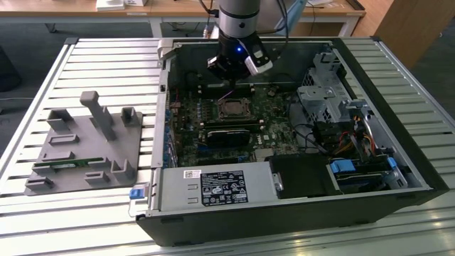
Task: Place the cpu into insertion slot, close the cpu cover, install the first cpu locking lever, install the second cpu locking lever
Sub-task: 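Install the first cpu locking lever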
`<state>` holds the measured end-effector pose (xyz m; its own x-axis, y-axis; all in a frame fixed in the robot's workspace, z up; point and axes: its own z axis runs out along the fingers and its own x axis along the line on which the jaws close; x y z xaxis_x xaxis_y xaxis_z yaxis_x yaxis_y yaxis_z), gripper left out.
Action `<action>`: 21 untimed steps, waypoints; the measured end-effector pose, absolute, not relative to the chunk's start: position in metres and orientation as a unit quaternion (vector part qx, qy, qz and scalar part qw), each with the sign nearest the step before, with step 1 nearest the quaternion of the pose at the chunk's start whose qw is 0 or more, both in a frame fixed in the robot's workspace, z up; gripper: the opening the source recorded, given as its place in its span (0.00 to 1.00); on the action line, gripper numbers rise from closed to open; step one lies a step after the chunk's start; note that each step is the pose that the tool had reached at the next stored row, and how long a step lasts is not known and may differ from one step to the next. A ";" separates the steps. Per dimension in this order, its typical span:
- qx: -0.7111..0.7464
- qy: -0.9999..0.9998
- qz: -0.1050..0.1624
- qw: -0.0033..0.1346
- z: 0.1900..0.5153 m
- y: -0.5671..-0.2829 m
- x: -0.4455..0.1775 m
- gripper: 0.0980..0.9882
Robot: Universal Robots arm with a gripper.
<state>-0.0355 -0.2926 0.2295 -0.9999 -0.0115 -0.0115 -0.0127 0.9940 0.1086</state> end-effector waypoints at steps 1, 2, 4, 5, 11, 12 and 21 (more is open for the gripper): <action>-0.006 0.998 0.054 0.005 0.229 -0.292 -0.034 0.01; -0.006 0.998 0.054 0.004 0.228 -0.292 -0.032 0.01; -0.006 0.998 0.054 0.003 0.226 -0.292 -0.028 0.01; -0.006 0.998 0.054 0.003 0.226 -0.292 -0.026 0.01; -0.006 0.999 0.054 0.001 0.219 -0.292 -0.021 0.01; -0.006 0.999 0.054 0.001 0.218 -0.292 -0.021 0.01; -0.006 0.998 0.054 -0.002 0.207 -0.291 -0.018 0.01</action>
<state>-0.0179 -0.2910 0.2074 -0.9999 -0.0116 0.0030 -0.0112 0.9940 0.1087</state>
